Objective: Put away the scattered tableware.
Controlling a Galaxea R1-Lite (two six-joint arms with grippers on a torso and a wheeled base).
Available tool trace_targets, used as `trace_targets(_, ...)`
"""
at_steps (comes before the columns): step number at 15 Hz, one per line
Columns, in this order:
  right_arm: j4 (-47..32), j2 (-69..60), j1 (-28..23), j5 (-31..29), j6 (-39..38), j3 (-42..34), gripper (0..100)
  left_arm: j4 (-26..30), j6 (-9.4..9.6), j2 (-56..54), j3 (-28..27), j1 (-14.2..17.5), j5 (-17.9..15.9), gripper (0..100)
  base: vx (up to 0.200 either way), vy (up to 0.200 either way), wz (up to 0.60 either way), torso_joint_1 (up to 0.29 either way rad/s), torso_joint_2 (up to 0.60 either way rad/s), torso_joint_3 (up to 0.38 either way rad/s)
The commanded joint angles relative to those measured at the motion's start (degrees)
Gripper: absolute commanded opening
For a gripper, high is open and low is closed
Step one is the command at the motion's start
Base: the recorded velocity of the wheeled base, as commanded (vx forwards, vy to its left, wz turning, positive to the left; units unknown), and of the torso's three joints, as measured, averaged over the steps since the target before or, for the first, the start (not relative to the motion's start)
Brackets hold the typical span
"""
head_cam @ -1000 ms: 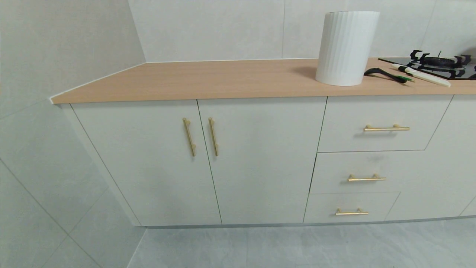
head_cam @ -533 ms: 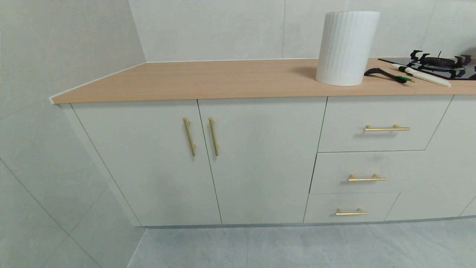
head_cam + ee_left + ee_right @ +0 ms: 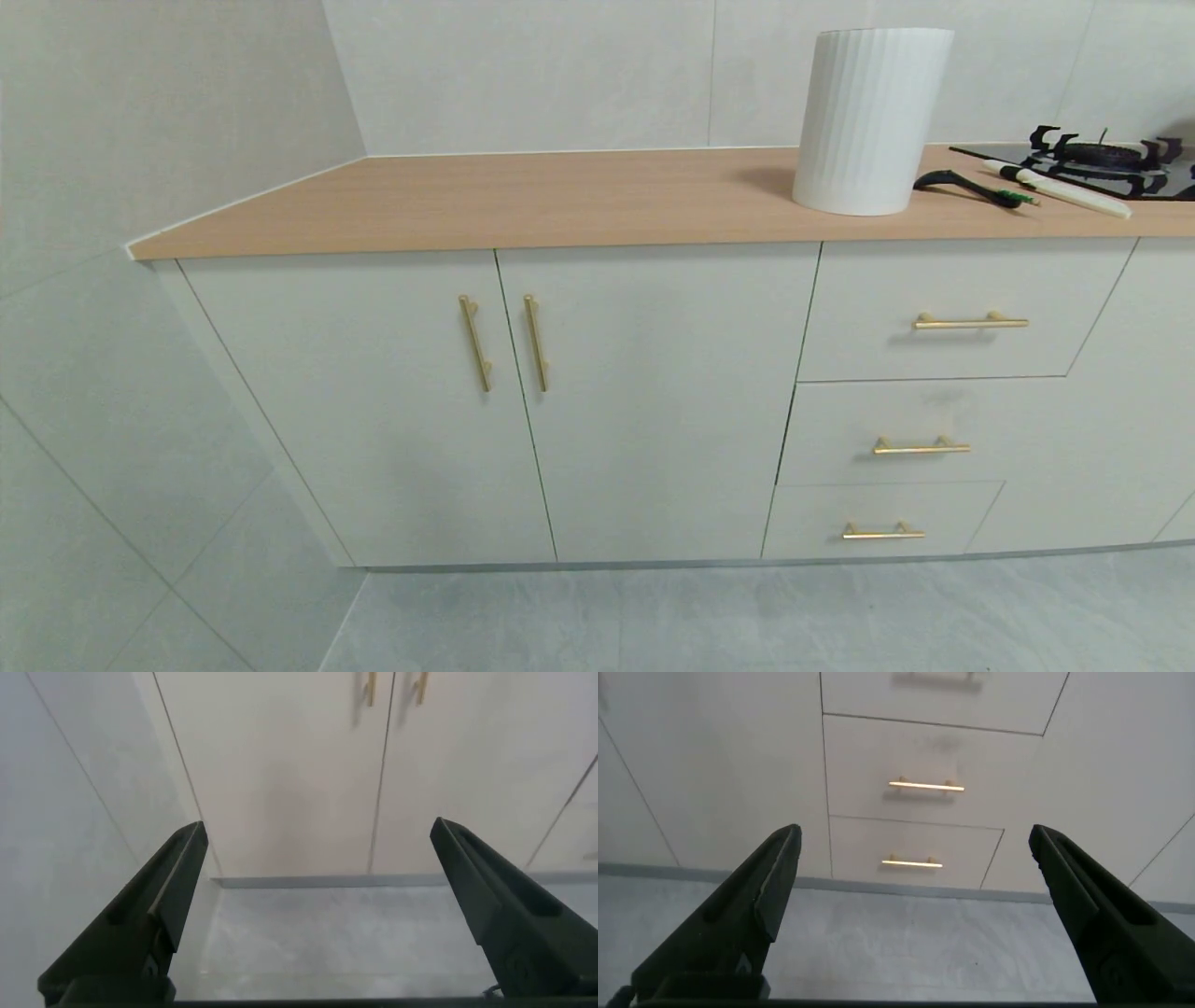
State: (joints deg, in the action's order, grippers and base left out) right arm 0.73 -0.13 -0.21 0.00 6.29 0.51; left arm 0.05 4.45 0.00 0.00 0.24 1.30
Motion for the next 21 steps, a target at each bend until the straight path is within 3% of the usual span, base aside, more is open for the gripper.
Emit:
trace_targets(1, 0.06, 0.22, 0.03, -2.02, -1.10, 0.19, 100, 0.04, 1.26, 0.00, 0.00, 0.02, -0.34, 100, 0.000, 0.000, 0.00, 0.000, 0.00, 0.000)
trace_targets(2, 0.32, 0.22, 0.03, -10.63, -5.59, 0.10, 100, -0.05, 2.05, 0.00, 0.00, 0.02, -0.95, 100, 0.000, 0.000, 0.00, 0.000, 0.00, 0.000)
trace_targets(4, 0.85, 0.22, -0.06, -14.15, -10.25, 0.02, 100, -0.05, 2.14, 0.00, 0.00, 0.02, -1.04, 100, 0.000, 0.000, 0.00, 0.000, 0.00, 0.000)
trace_targets(5, 0.76, 0.22, 0.03, -13.45, -8.93, -0.07, 100, -0.05, 2.14, 0.00, 0.00, 0.02, -1.13, 100, 0.000, 0.000, 0.00, 0.000, 0.00, 0.000)
trace_targets(7, 0.67, 0.22, 0.03, -4.83, -3.13, 0.02, 100, -0.05, 1.97, 0.00, 0.00, 0.02, -1.04, 100, 0.000, 0.000, 0.00, 0.000, 0.00, 0.000)
trace_targets(8, -0.56, 0.22, 0.03, -0.62, 4.08, 0.28, 100, -0.05, 1.88, 0.00, 0.00, 0.02, -1.04, 100, 0.000, 0.000, 0.00, 0.000, 0.00, 0.000)
trace_targets(9, -0.56, 0.22, 0.03, 1.05, 6.28, 0.28, 100, -0.05, 1.70, 0.00, 0.00, 0.02, -1.04, 100, 0.000, 0.000, 0.00, 0.000, 0.00, 0.000)
trace_targets(11, -0.38, 0.22, 0.03, -2.81, 2.76, 0.28, 100, 0.04, 0.56, 0.00, 0.00, 0.02, -0.86, 100, 0.000, 0.000, 0.00, 0.000, 0.00, 0.000)
trace_targets(13, 8.41, 0.13, 0.03, -4.48, 2.94, -0.51, 100, 0.04, -0.32, 0.00, 0.00, 0.02, -0.78, 100, 0.000, 0.000, 0.00, 0.000, 0.00, 0.000)
trace_targets(14, 3.22, 0.31, 0.03, -4.48, 1.09, -0.51, 100, 0.04, -0.32, 0.00, 0.00, 0.02, -0.78, 100, 0.000, 0.000, 0.00, 0.000, 0.00, 0.000)
trace_targets(15, 3.14, 1.72, 0.82, -3.96, -7.43, -0.51, 100, 0.04, -0.23, 0.00, 0.00, 0.02, -0.78, 100, 0.000, 0.000, 0.00, 0.000, 0.00, 0.000)
trace_targets(16, -2.14, 0.13, 0.38, -2.90, -8.22, -0.25, 100, 0.04, -0.32, 0.00, 0.00, 0.02, -0.86, 100, 0.000, 0.000, 0.00, 0.000, 0.00, 0.000)
trace_targets(21, -0.82, 0.31, 0.30, -2.46, -6.99, -0.42, 100, 0.04, -0.41, 0.00, 0.00, 0.02, -0.78, 100, 0.000, 0.000, 0.00, 0.000, 0.00, 0.000)
